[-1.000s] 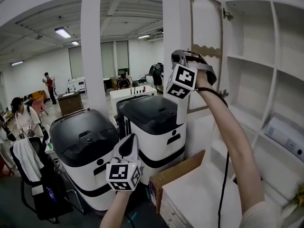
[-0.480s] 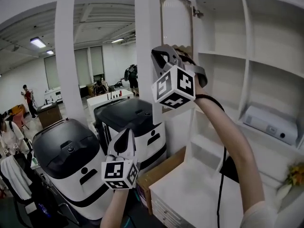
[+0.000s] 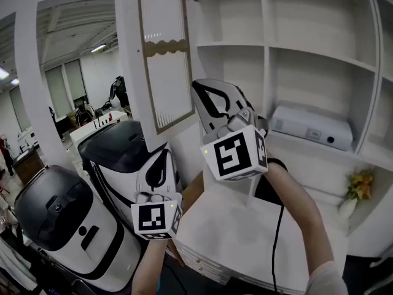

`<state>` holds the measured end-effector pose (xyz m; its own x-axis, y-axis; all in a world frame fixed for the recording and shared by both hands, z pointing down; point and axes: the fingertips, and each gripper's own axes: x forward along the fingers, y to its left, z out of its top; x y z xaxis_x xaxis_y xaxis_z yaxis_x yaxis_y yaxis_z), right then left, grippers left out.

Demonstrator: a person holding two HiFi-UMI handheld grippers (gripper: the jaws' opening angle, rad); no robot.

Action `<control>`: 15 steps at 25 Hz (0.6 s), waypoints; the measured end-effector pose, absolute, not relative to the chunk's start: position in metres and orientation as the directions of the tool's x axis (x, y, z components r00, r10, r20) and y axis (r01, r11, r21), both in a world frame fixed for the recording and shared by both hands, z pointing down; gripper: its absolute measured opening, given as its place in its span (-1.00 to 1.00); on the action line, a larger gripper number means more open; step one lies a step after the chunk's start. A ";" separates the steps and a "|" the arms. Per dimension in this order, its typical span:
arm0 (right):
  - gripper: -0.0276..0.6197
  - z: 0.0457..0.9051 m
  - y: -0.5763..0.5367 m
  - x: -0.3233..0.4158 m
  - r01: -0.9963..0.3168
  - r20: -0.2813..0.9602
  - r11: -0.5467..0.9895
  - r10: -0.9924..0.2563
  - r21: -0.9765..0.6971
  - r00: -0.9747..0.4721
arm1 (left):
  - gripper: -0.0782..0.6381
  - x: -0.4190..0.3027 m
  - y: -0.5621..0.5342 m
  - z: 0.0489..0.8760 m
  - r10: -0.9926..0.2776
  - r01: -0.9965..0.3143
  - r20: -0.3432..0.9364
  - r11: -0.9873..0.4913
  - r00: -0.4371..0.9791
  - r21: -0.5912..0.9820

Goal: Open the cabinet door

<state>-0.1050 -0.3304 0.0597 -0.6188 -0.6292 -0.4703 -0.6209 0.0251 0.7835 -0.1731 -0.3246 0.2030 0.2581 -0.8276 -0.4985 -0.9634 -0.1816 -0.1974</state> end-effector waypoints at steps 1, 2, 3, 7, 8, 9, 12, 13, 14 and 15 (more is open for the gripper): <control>-0.92 0.067 -0.325 -0.094 -0.637 -0.477 0.033 -0.635 0.770 -0.608 | -0.76 -0.164 -0.324 0.202 -0.820 -0.960 -0.505 -0.189 0.271 -0.209; -0.92 0.075 -0.320 -0.083 -0.650 -0.482 0.037 -0.638 0.759 -0.600 | -0.76 -0.156 -0.323 0.201 -0.812 -0.956 -0.511 -0.196 0.283 -0.219; -0.92 0.082 -0.315 -0.073 -0.659 -0.486 0.042 -0.640 0.751 -0.595 | -0.76 -0.147 -0.322 0.199 -0.804 -0.952 -0.516 -0.203 0.295 -0.227; -0.92 0.122 -0.302 -0.039 -0.708 -0.483 0.089 -0.672 0.701 -0.562 | -0.76 -0.119 -0.318 0.206 -0.781 -0.943 -0.533 -0.228 0.326 -0.243; -0.92 0.135 -0.301 -0.031 -0.724 -0.475 0.107 -0.687 0.682 -0.549 | -0.76 -0.117 -0.316 0.211 -0.774 -0.946 -0.546 -0.230 0.321 -0.229; -0.92 0.149 -0.301 -0.024 -0.743 -0.471 0.126 -0.702 0.657 -0.535 | -0.76 -0.116 -0.312 0.215 -0.767 -0.949 -0.560 -0.231 0.312 -0.213; -0.92 0.182 -0.301 -0.007 -0.820 -0.487 0.195 -0.722 0.538 -0.491 | -0.76 -0.112 -0.302 0.227 -0.772 -0.953 -0.559 -0.232 0.303 -0.195; -0.92 0.193 -0.300 -0.002 -0.839 -0.489 0.214 -0.730 0.500 -0.478 | -0.76 -0.111 -0.302 0.235 -0.781 -0.952 -0.545 -0.236 0.304 -0.193; -0.92 0.204 -0.300 0.002 -0.854 -0.485 0.230 -0.740 0.467 -0.465 | -0.76 -0.110 -0.303 0.244 -0.791 -0.952 -0.530 -0.241 0.306 -0.190; -0.92 0.216 -0.299 0.005 -0.864 -0.475 0.244 -0.753 0.439 -0.454 | -0.76 -0.109 -0.304 0.253 -0.802 -0.952 -0.513 -0.245 0.306 -0.184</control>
